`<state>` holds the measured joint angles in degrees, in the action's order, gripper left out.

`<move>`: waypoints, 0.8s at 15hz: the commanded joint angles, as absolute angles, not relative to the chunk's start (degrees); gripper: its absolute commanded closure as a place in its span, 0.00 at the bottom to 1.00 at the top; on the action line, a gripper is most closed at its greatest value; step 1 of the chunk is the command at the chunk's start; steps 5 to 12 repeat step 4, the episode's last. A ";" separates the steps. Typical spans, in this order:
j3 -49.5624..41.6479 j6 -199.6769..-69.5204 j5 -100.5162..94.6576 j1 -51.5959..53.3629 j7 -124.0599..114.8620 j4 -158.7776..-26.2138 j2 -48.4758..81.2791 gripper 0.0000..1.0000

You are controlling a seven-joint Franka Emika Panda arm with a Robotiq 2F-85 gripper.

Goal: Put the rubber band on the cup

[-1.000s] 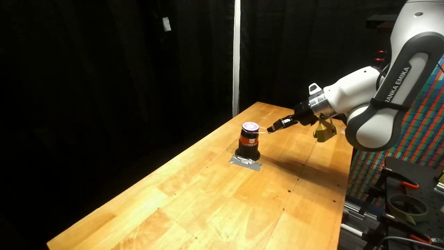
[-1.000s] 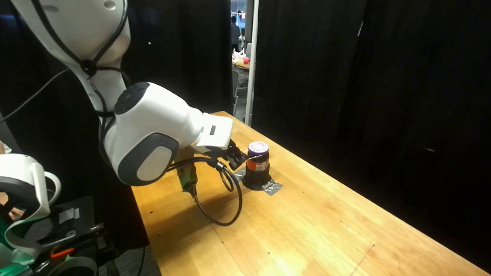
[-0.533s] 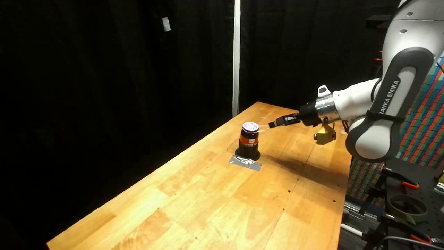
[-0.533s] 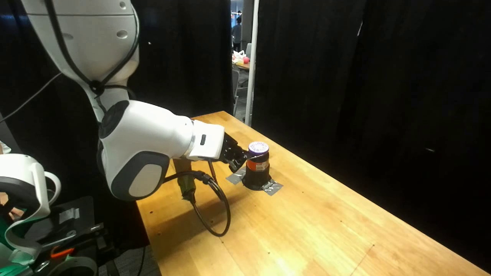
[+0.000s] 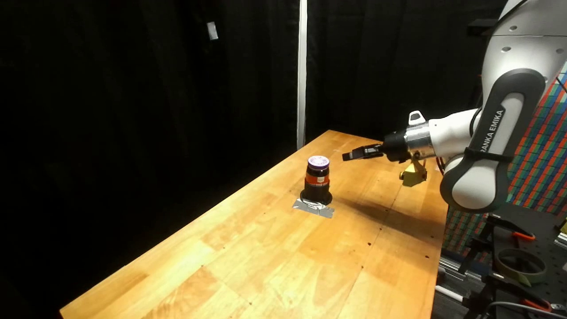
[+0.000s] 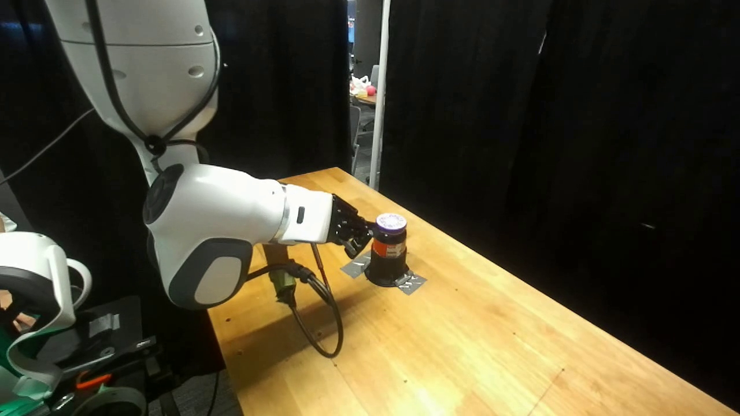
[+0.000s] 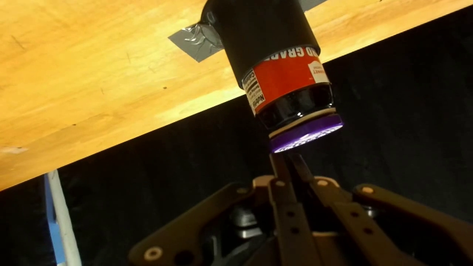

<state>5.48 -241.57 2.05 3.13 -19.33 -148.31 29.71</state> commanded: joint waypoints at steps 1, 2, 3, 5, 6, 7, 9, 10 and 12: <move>6.61 -241.11 2.27 2.07 -18.75 -148.35 29.66 0.63; 6.63 -240.77 2.27 2.02 -18.74 -148.38 29.71 0.86; 6.64 -240.65 2.27 2.02 -18.72 -148.38 29.78 0.81; 6.64 -240.63 2.27 2.01 -18.72 -148.38 29.82 0.71; 6.64 -240.63 2.27 2.01 -18.72 -148.38 29.82 0.71; 6.64 -240.63 2.27 2.01 -18.72 -148.38 29.82 0.71; 6.64 -240.63 2.27 2.01 -18.72 -148.38 29.82 0.71; 6.64 -240.63 2.27 2.01 -18.72 -148.38 29.82 0.71; 6.64 -240.63 2.27 2.01 -18.72 -148.38 29.82 0.71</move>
